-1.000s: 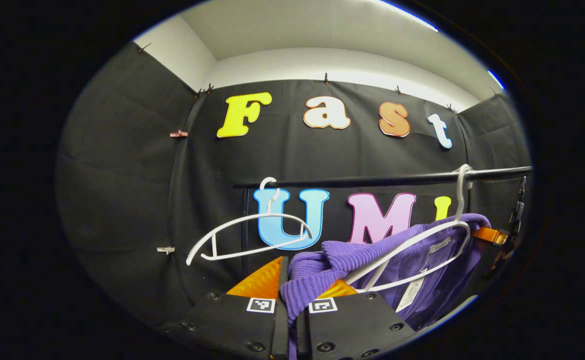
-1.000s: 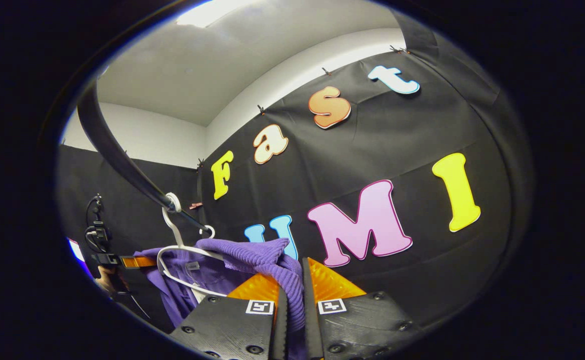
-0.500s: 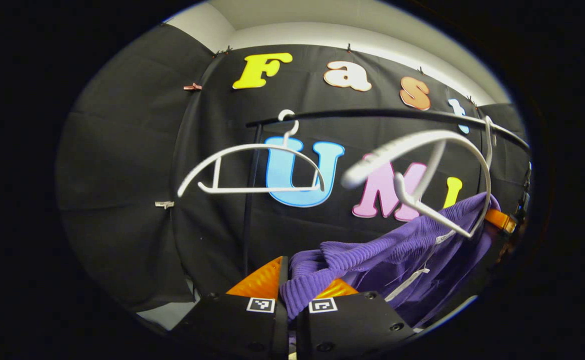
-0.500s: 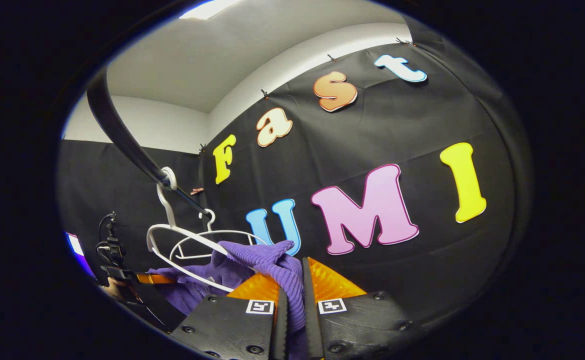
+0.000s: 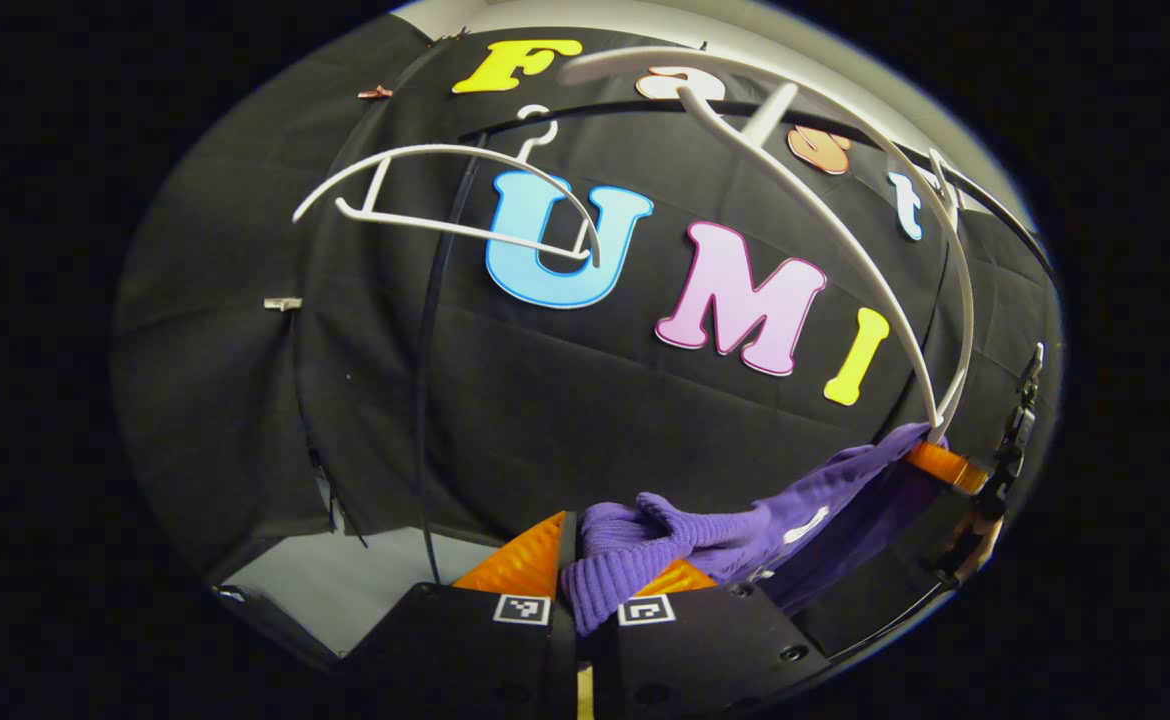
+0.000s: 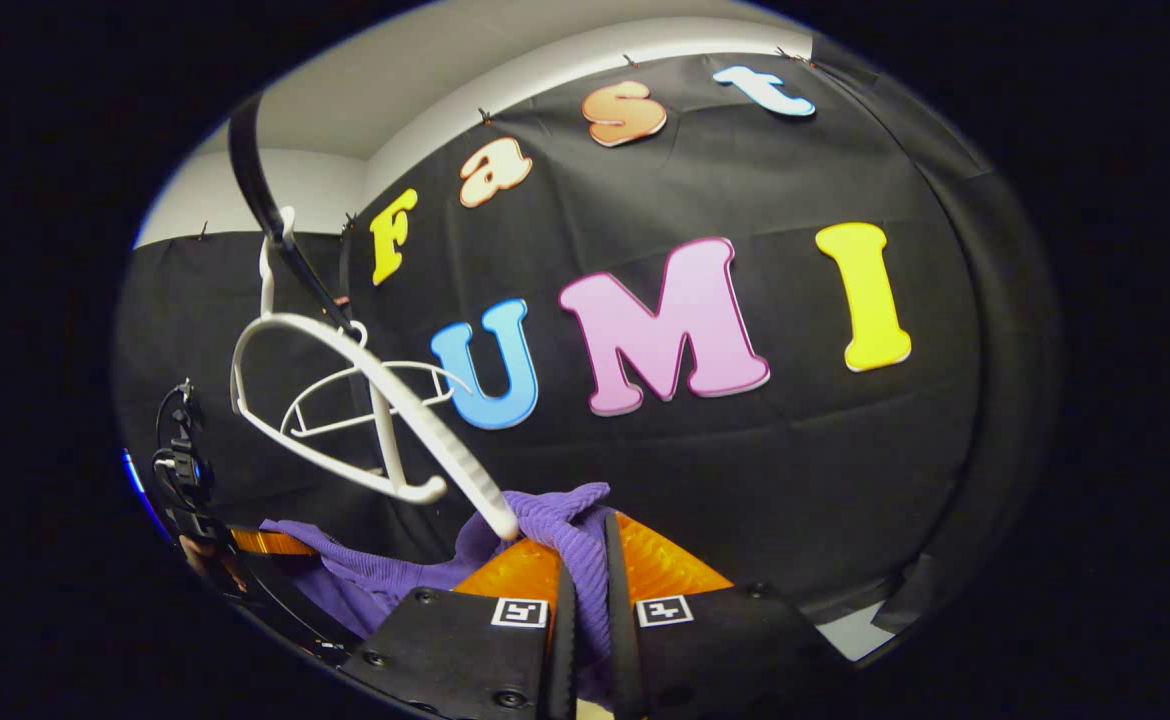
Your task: Grasp the clothes on the hanger with both hands and then place them into the laundry hamper below.
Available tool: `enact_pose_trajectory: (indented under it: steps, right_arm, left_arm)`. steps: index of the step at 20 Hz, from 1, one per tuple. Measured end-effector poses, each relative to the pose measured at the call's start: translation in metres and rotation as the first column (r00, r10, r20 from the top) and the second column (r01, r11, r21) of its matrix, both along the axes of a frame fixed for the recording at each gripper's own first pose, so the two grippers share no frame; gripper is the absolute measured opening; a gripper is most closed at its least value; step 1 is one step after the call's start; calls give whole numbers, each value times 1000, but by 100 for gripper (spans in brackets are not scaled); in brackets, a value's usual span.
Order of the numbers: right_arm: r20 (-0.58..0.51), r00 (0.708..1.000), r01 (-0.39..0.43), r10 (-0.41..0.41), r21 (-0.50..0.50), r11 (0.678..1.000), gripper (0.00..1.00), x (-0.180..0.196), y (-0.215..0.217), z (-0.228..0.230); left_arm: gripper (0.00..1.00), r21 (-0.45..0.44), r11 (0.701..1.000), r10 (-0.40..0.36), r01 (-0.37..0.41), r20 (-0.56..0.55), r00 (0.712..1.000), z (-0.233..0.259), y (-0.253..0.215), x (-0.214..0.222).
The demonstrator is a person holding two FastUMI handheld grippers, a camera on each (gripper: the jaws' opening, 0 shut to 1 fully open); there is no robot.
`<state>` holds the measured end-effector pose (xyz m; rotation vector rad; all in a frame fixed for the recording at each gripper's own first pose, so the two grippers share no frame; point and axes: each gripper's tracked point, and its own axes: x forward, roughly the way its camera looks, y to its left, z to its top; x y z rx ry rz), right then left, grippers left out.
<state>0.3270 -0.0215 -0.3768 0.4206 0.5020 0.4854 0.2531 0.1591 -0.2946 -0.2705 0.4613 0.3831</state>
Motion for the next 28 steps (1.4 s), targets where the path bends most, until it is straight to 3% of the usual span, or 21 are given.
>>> enact_pose_trajectory:
  steps: [4,8,12,13,15,16,19,24,28]
  right_arm:
    - [-88,992,-91,87,-38,995,18,-50,23,-27]
    - [-136,965,-228,225,-6,974,18,-95,70,-26]
    - [-172,913,-369,369,35,929,18,-143,108,-22]
    - [-187,897,-401,401,41,915,14,-156,116,-24]
    - [-221,864,-455,452,39,889,18,-182,121,-27]
    - [-240,852,-473,465,31,881,14,-191,121,-32]
    - [-308,823,-501,477,2,865,18,-213,116,-50]
    - [-435,758,-568,486,-75,820,18,-250,115,-85]
    - [-515,699,-613,497,-74,786,18,-275,116,-98]
  left_arm:
    - [12,-59,995,-83,79,-58,995,-32,-41,4]
    - [12,-101,986,-139,131,-79,987,-42,-71,9]
    - [11,-142,974,-194,179,-100,976,-55,-104,4]
    - [10,-150,972,-200,183,-113,973,-59,-109,-2]
    - [12,-173,969,-200,174,-148,969,-70,-114,-13]
    - [12,-191,968,-194,162,-162,968,-76,-116,-19]
    - [10,-229,963,-191,140,-220,956,-95,-124,-38]
    - [12,-313,948,-173,55,-362,916,-132,-131,-66]
    - [13,-344,939,-180,18,-448,876,-154,-136,-83]
